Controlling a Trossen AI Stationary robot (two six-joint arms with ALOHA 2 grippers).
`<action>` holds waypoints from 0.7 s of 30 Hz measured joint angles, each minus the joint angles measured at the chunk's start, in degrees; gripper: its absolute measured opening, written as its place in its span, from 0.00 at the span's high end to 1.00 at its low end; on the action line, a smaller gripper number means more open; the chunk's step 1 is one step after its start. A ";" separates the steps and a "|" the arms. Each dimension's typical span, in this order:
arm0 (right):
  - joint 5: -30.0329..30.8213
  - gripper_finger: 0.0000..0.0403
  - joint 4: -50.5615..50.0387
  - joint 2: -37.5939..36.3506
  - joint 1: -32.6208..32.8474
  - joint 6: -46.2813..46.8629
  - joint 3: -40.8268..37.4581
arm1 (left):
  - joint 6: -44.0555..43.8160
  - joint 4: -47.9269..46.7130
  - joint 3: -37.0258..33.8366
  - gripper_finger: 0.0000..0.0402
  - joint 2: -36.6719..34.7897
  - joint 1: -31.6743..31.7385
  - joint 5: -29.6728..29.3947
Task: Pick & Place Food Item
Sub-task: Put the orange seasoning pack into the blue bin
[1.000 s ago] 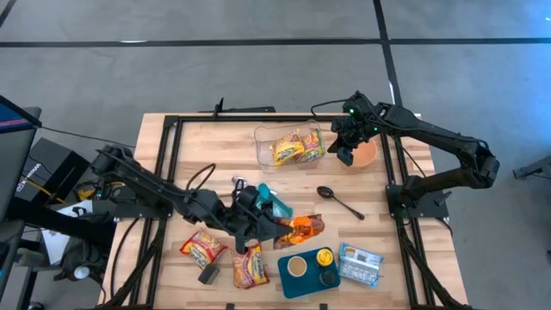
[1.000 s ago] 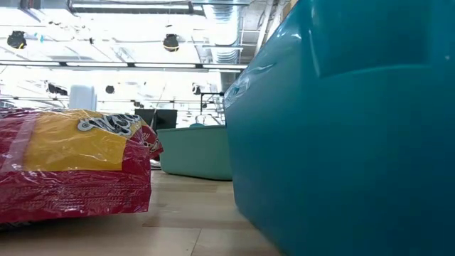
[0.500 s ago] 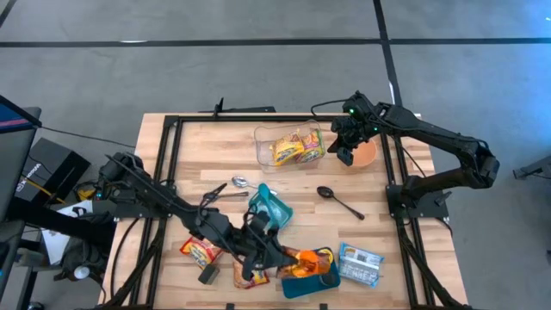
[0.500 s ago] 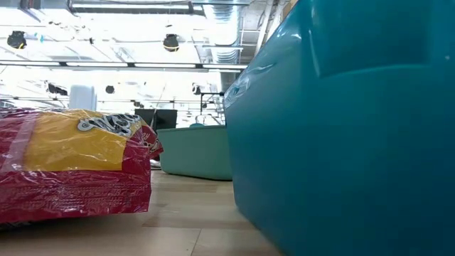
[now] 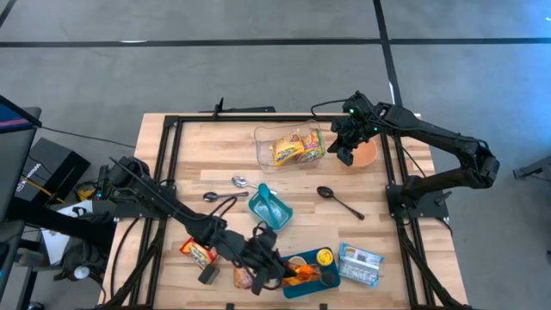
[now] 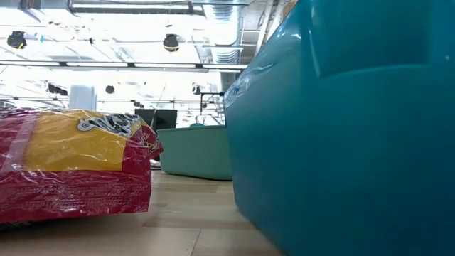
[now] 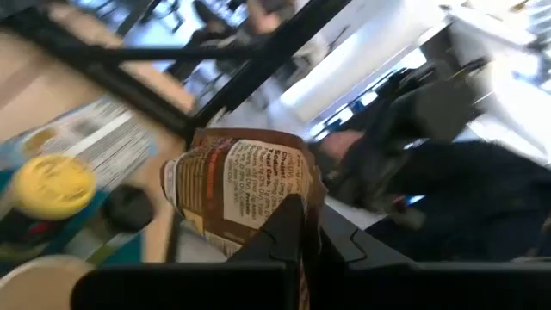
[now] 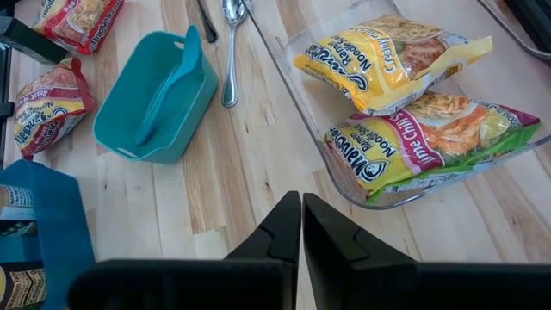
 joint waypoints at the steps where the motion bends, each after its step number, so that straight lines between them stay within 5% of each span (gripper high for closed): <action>1: 0.00 0.97 0.00 0.00 0.00 0.00 0.00 | 0.00 -1.11 -0.02 1.00 0.00 0.00 0.02; 21: 0.00 0.97 0.19 0.00 0.02 0.02 0.00 | 0.30 -10.68 -0.05 1.00 -0.02 -0.39 0.59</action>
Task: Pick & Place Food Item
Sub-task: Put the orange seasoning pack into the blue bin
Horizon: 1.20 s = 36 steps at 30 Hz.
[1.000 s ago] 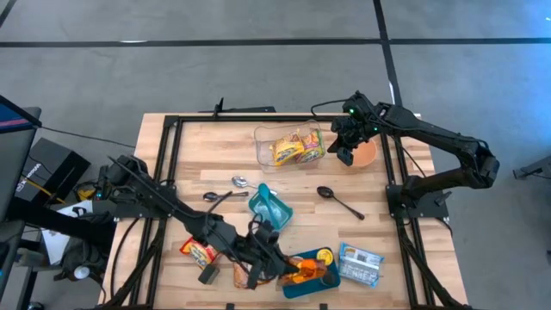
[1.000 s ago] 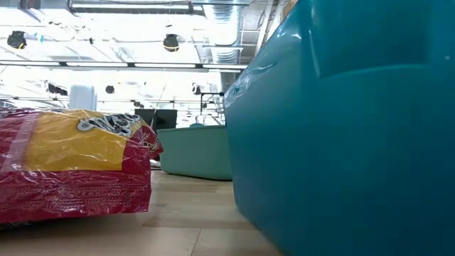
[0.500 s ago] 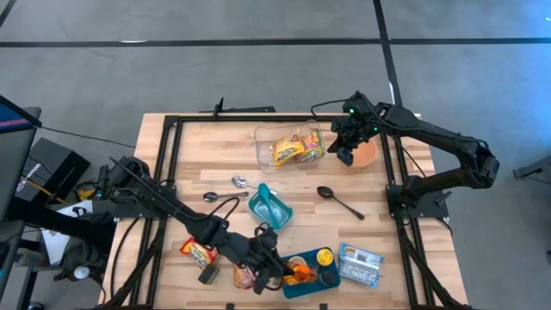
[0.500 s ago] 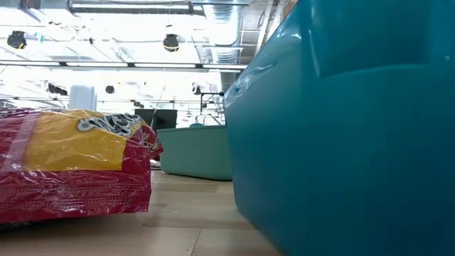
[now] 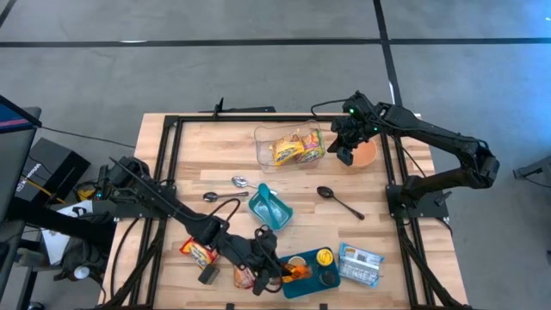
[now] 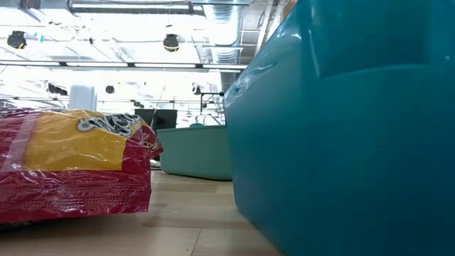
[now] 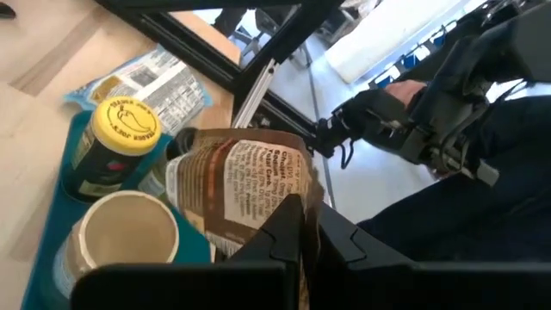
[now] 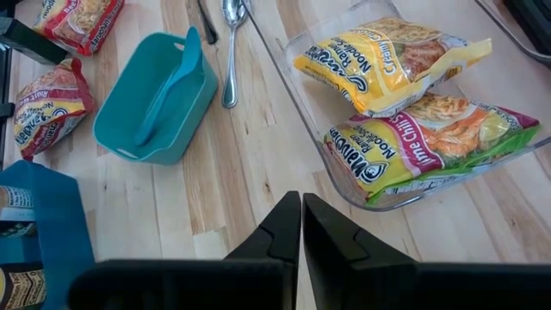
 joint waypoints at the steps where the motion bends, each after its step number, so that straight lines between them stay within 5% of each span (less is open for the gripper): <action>1: 0.00 0.97 0.04 0.00 0.00 -0.02 0.00 | 0.02 -0.41 -0.02 1.00 0.00 -0.09 0.11; 19: 0.02 0.97 1.23 0.00 -0.02 0.15 0.00 | 0.09 -1.97 -0.02 1.00 4.84 -0.46 6.23; 36: 0.02 0.97 2.00 0.00 -0.02 0.14 0.00 | 3.43 -1.26 -0.06 1.00 7.61 -0.36 1.17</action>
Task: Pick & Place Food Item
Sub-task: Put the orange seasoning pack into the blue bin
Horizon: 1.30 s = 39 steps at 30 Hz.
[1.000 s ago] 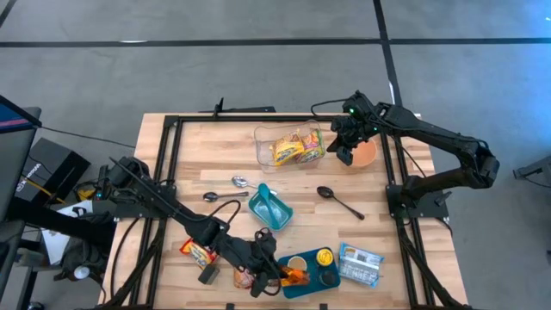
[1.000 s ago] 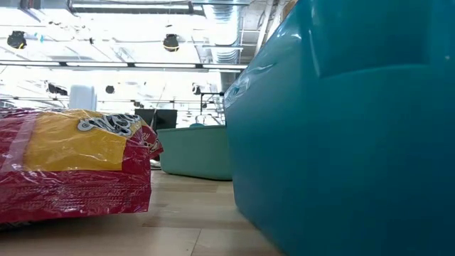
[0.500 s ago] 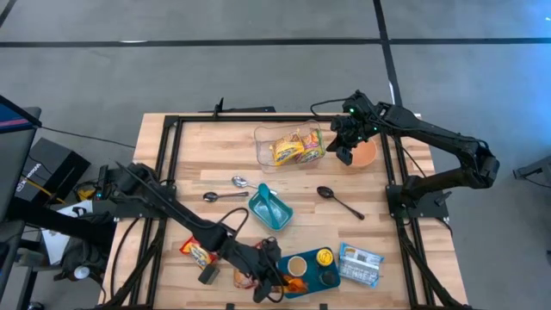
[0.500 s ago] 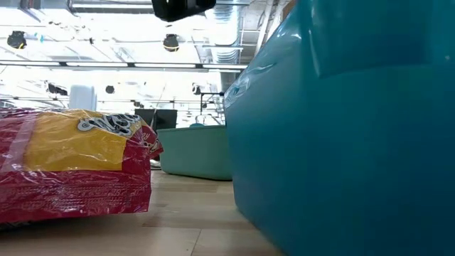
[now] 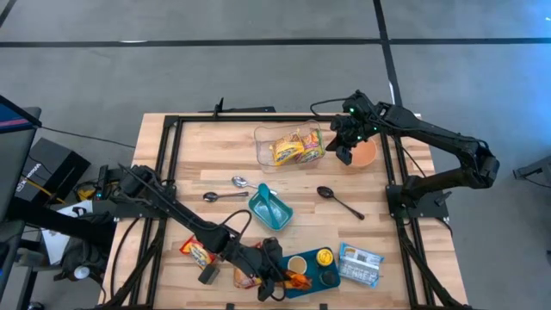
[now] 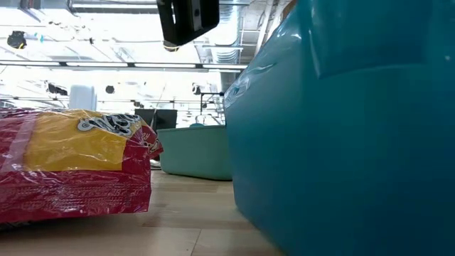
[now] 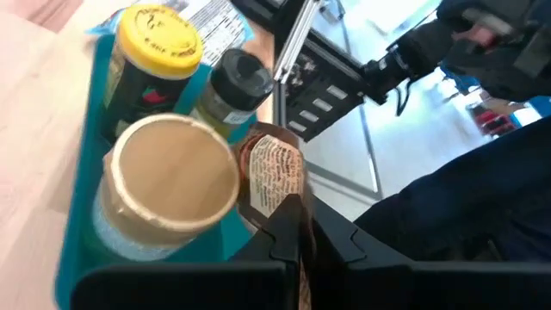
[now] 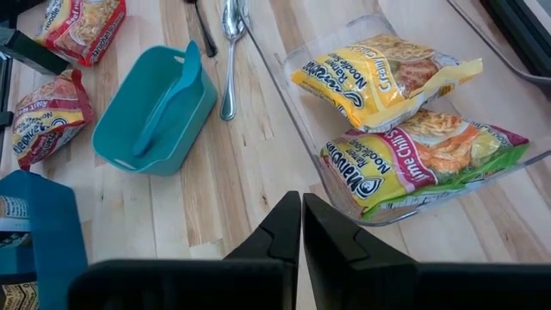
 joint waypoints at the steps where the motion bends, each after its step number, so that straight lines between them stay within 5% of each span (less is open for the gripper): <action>1: 0.00 0.97 0.03 0.00 0.00 0.00 0.00 | 0.65 -0.43 0.00 1.00 0.00 -0.02 -0.10; 23: 0.00 0.97 0.82 0.00 0.00 -0.13 0.00 | 1.22 -0.91 0.00 1.00 0.00 -0.02 1.04; 29: 0.00 0.97 0.80 0.00 0.00 -0.13 0.00 | -0.59 6.46 0.00 1.00 -0.04 -0.02 0.84; 39: 0.00 0.97 0.80 0.00 0.00 -0.11 0.00 | -15.53 22.75 0.03 1.00 -0.09 0.97 -3.40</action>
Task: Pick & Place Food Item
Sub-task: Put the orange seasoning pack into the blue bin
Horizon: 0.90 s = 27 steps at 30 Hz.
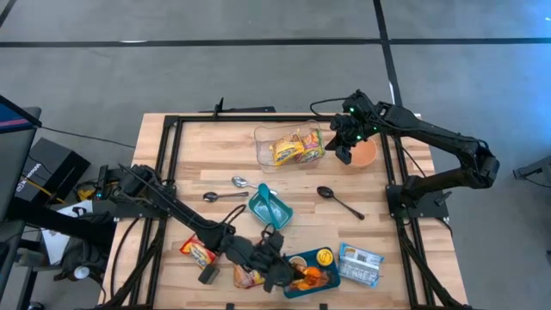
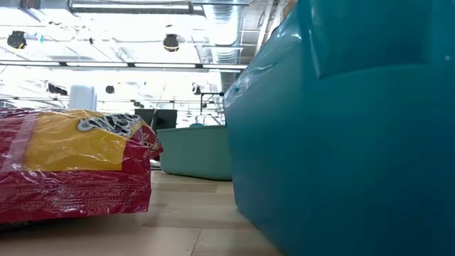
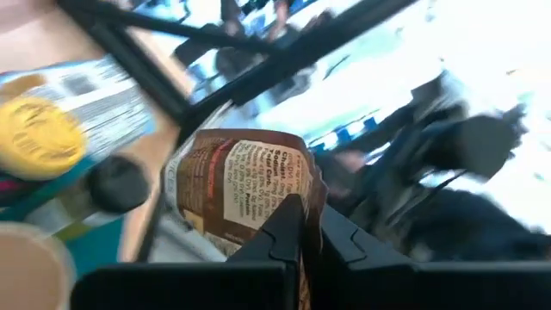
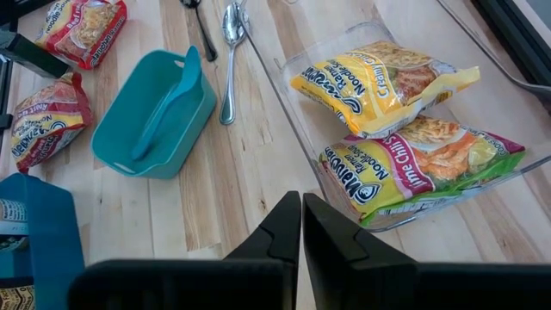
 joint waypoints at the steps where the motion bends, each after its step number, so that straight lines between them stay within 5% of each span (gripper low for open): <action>1: 0.00 0.97 0.00 0.00 0.00 0.00 0.00 | -0.04 0.48 0.46 1.00 0.00 -0.01 -0.03; 5: 0.00 0.97 0.00 0.00 0.00 -0.01 0.00 | 1.50 -5.45 5.43 1.00 -0.04 -0.27 1.16; 17: 0.00 0.97 0.00 0.00 0.00 -0.02 0.00 | 1.65 -43.67 20.66 1.00 -0.13 -0.53 0.99; 27: 0.00 0.97 0.00 0.00 0.00 -0.04 0.00 | 9.02 -47.54 20.93 1.00 -0.11 -0.71 3.96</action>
